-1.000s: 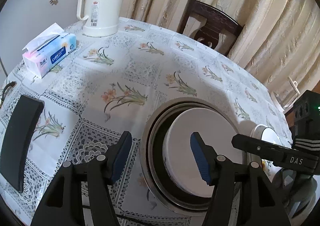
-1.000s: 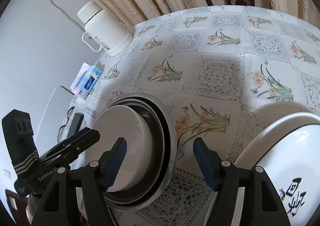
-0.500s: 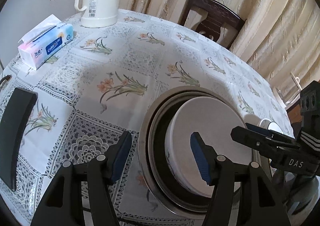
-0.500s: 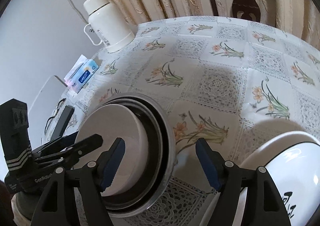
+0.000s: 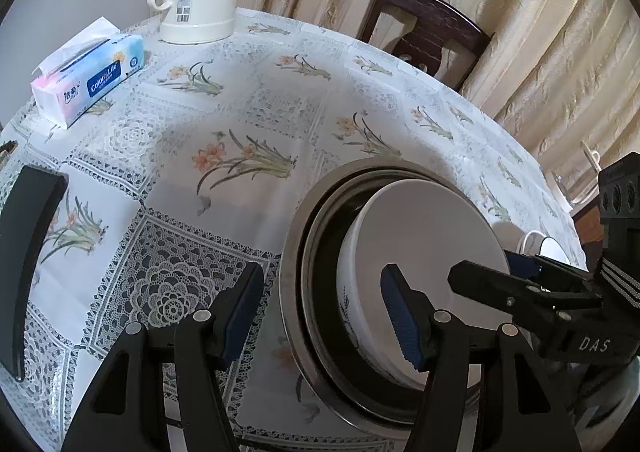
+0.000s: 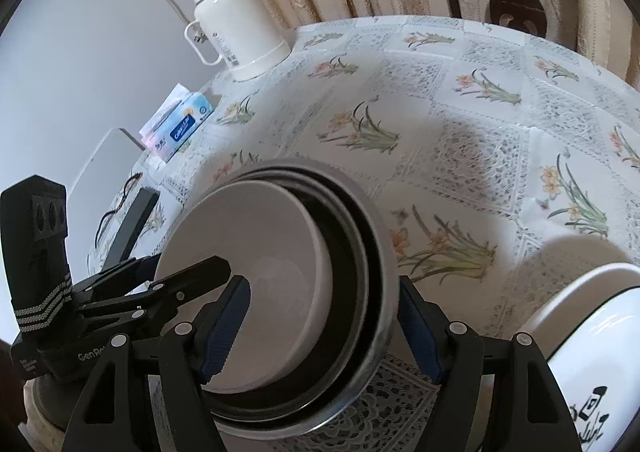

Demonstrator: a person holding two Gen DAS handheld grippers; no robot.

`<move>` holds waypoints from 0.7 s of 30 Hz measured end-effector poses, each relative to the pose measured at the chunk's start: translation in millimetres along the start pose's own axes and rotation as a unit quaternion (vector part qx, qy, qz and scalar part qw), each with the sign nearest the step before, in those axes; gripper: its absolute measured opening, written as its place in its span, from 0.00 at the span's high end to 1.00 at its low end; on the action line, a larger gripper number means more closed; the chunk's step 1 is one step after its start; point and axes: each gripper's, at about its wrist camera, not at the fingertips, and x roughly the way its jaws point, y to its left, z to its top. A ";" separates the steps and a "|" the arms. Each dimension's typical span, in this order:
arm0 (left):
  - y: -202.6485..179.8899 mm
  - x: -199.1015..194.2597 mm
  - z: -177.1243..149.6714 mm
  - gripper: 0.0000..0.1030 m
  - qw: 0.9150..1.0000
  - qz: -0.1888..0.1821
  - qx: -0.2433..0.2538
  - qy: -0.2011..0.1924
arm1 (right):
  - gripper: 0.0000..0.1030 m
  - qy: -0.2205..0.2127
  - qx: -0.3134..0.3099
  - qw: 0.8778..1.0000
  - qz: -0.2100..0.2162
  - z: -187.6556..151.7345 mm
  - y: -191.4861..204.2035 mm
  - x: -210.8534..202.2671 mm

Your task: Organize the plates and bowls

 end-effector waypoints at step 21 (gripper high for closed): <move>-13.0 6.9 -9.3 0.51 0.999 -0.023 0.039 -0.002 | 0.55 0.012 0.002 1.000 -0.019 -7.9 3.8 11.1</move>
